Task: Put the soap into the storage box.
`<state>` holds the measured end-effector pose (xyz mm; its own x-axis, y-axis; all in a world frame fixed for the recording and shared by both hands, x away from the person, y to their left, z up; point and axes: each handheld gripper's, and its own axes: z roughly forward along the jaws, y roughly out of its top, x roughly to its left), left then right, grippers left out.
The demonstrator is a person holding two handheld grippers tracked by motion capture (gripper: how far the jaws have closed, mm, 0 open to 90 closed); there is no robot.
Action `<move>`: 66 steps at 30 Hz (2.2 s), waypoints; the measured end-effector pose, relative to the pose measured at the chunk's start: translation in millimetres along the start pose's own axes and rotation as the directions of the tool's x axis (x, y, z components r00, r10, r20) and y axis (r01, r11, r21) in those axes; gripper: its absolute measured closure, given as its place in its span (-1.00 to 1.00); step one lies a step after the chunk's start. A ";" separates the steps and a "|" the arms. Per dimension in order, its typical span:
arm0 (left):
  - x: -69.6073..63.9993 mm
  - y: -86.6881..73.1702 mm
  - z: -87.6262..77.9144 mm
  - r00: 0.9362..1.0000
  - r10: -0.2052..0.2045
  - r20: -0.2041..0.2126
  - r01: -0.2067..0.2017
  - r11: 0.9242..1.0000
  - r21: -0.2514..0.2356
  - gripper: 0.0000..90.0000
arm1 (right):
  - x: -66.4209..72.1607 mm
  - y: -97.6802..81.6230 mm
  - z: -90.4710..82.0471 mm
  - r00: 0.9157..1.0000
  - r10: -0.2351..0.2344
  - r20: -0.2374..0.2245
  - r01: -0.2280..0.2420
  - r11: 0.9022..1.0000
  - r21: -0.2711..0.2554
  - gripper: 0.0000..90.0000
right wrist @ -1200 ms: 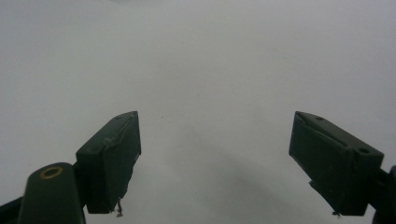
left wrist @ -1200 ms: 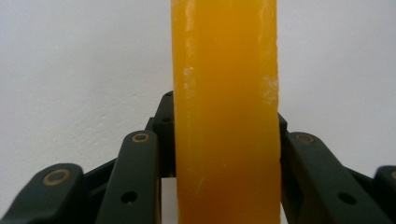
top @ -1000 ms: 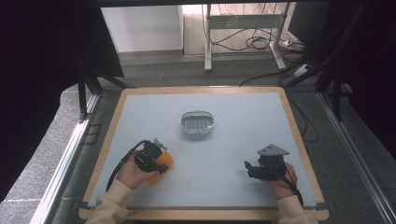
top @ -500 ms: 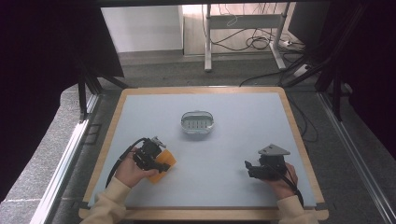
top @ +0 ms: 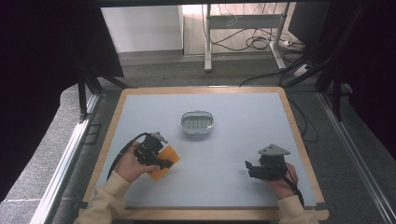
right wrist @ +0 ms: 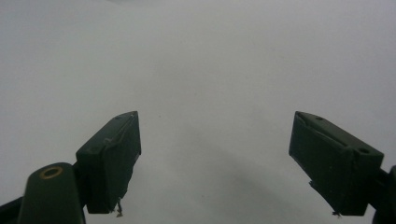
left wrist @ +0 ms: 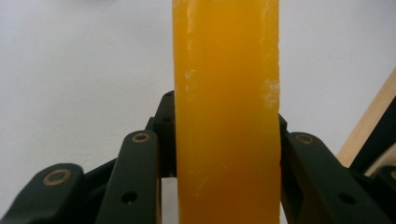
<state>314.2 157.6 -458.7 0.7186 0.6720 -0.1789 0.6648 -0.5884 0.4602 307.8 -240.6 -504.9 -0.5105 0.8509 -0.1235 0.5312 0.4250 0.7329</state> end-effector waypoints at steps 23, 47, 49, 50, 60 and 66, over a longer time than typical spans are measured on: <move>8.4 23.1 -9.9 0.999 0.046 0.016 -0.046 0.998 -0.041 0.37 | 0.7 0.0 -0.2 1.000 -0.005 0.015 0.005 1.000 -0.008 -0.62; 11.2 46.1 -19.9 0.995 0.101 0.009 -0.100 0.993 -0.068 0.37 | -0.9 0.0 -1.0 1.000 -0.003 0.018 0.003 1.000 -0.013 -0.62; 11.6 47.4 -19.8 0.995 0.104 0.006 -0.103 0.993 -0.063 0.37 | -1.2 0.1 -1.3 1.000 -0.003 0.019 0.003 1.000 -0.014 -0.62; 11.7 48.3 -19.9 0.994 0.107 0.002 -0.106 0.993 -0.058 0.37 | -1.4 0.5 -2.1 1.000 0.007 0.011 -0.007 1.000 -0.017 -0.62; 12.7 56.9 -18.5 0.993 0.115 -0.017 -0.116 0.992 -0.053 0.37 | -1.8 1.4 -4.1 1.000 0.017 0.012 -0.017 0.999 -0.033 -0.62; 14.4 63.6 -16.3 0.992 0.121 -0.027 -0.122 0.992 -0.041 0.37 | -1.6 1.3 -4.2 1.000 0.014 0.011 -0.014 0.999 -0.035 -0.62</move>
<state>363.5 137.2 -417.8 0.7878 0.6079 -0.0988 0.5636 -0.6468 0.5138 306.6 -242.8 -500.9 -0.4955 0.8602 -0.1207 0.5143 0.4025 0.7573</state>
